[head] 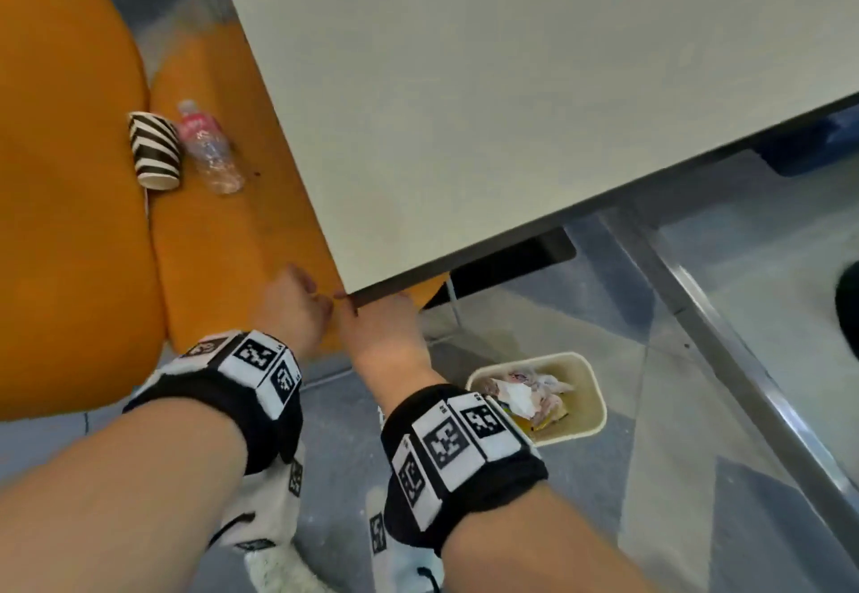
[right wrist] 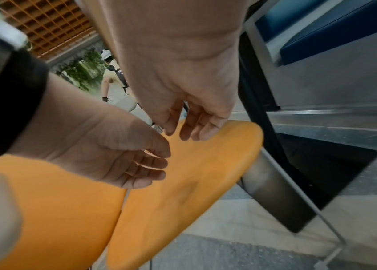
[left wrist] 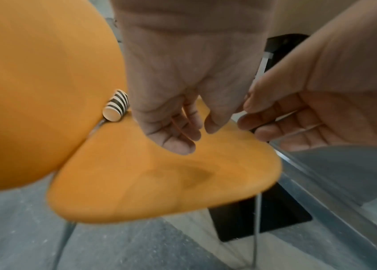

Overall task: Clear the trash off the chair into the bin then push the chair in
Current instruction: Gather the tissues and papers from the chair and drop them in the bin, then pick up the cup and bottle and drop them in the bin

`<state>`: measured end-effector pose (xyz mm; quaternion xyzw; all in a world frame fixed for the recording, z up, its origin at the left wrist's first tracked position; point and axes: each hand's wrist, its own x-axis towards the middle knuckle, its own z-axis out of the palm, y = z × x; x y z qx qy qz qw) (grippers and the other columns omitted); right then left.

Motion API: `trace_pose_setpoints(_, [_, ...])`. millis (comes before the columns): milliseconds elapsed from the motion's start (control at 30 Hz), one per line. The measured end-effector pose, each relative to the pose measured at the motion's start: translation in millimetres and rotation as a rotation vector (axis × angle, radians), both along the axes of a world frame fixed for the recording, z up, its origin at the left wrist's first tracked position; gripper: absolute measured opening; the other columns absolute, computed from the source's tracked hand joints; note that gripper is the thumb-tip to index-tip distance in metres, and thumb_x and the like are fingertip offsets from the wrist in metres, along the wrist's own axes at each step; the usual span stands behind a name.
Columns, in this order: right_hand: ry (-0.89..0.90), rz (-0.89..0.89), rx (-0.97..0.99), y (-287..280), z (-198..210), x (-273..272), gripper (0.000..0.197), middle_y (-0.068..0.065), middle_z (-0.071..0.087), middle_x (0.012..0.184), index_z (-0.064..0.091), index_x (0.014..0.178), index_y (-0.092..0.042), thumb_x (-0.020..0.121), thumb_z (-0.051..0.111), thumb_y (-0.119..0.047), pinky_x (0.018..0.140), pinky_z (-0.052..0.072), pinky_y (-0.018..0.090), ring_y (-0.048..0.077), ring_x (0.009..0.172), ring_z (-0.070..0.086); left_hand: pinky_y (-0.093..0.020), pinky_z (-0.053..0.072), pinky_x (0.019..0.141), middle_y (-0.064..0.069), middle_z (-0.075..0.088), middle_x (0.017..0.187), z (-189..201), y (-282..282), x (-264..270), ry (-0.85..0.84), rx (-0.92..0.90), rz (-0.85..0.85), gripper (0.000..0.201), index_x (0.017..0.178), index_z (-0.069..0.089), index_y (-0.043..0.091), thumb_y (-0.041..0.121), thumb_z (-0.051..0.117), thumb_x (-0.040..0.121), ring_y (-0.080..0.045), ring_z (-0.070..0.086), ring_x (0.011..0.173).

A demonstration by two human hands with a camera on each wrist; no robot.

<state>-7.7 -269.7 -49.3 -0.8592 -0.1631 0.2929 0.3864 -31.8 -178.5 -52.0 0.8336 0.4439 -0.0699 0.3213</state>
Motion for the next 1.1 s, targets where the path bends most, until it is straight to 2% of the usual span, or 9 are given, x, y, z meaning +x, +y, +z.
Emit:
trace_pose_setpoints(100, [-0.007,-0.043,0.053,34.4,8.5,-13.6,0.025,0.007,0.066,0.11,0.062,0.111,-0.015,0.093,0.047,-0.024,0.071,0.045,0.021,0.026,0.103,0.061,-0.032,0.039,0.073,-0.021,0.062,0.115,7.9,45.9,-5.5,0.058,-0.005,0.024,0.033,0.114,0.054,0.003,0.022,0.061,0.088,-0.036,0.058,0.106])
trace_pose_setpoints(167, [-0.07,0.0,-0.009,58.9,17.1,-19.7,0.023,0.008,0.062,0.115,0.059,0.112,-0.019,0.094,0.044,-0.018,0.081,0.047,0.032,0.028,0.106,0.055,-0.034,0.039,0.076,-0.021,0.056,0.124,14.8,74.3,-3.7,0.051,-0.019,0.044,0.038,0.119,0.051,0.005,0.02,0.062,0.087,-0.036,0.055,0.111])
trace_pose_setpoints(233, [-0.09,0.018,-0.095,84.6,25.5,-25.9,0.025,0.008,0.057,0.122,0.056,0.115,-0.023,0.095,0.043,-0.017,0.089,0.045,0.042,0.03,0.113,0.048,-0.037,0.042,0.088,-0.019,0.046,0.133,22.7,100.2,-4.0,0.056,-0.005,0.07,0.041,0.124,0.049,0.006,0.018,0.06,0.086,-0.036,0.049,0.118])
trace_pose_setpoints(367, [-0.079,0.011,-0.143,135.6,37.5,-27.0,0.03,0.007,0.051,0.13,0.05,0.123,-0.025,0.094,0.044,-0.018,0.094,0.041,0.043,0.029,0.119,0.044,-0.044,0.037,0.105,-0.018,0.037,0.14,35.4,154.9,3.6,0.069,0.05,0.151,0.045,0.126,0.047,0.007,0.019,0.059,0.085,-0.038,0.041,0.127])
trace_pose_setpoints(500, [-0.1,0.018,-0.194,174.5,39.5,-8.7,0.033,0.007,0.049,0.132,0.046,0.127,-0.023,0.095,0.046,-0.022,0.098,0.039,0.041,0.027,0.121,0.044,-0.043,0.041,0.105,-0.02,0.04,0.142,33.5,198.9,18.9,0.076,0.042,0.121,0.054,0.134,0.042,0.005,0.016,0.06,0.085,-0.037,0.045,0.127])
trace_pose_setpoints(600, [-0.086,0.045,-0.256,198.4,30.9,9.5,0.034,0.007,0.049,0.133,0.046,0.129,-0.022,0.095,0.046,-0.023,0.098,0.039,0.041,0.028,0.122,0.042,-0.04,0.043,0.1,-0.021,0.047,0.139,24.1,218.1,31.4,0.098,0.044,0.085,0.051,0.133,0.044,0.002,0.008,0.059,0.085,-0.036,0.049,0.126])
trace_pose_setpoints(700, [-0.087,0.076,-0.33,229.2,15.7,32.3,0.035,0.008,0.049,0.133,0.047,0.129,-0.02,0.094,0.047,-0.022,0.099,0.037,0.04,0.029,0.124,0.04,-0.039,0.042,0.102,-0.021,0.043,0.141,11.3,234.5,45.0,0.149,0.01,0.118,0.052,0.134,0.043,0.003,0.006,0.061,0.084,-0.035,0.048,0.127])
trace_pose_setpoints(867, [-0.09,0.092,-0.362,280.8,-3.9,76.1,0.041,0.01,0.049,0.132,0.041,0.131,-0.015,0.092,0.052,-0.025,0.098,0.036,0.041,0.03,0.122,0.042,-0.05,0.039,0.106,-0.023,0.034,0.142,0.3,280.6,85.1,0.095,-0.022,0.272,0.055,0.138,0.034,0.003,0.009,0.056,0.088,-0.043,0.045,0.125])
trace_pose_setpoints(1100, [-0.015,0.017,-0.371,327.2,-37.5,110.6,0.05,0.014,0.04,0.138,0.028,0.133,-0.021,0.091,0.054,-0.033,0.105,0.03,0.044,0.034,0.129,0.034,-0.051,0.033,0.11,-0.021,0.023,0.148,-16.0,328.4,122.0,0.163,-0.007,0.267,0.063,0.145,0.025,0.025,0.01,0.053,0.09,-0.045,0.035,0.131])
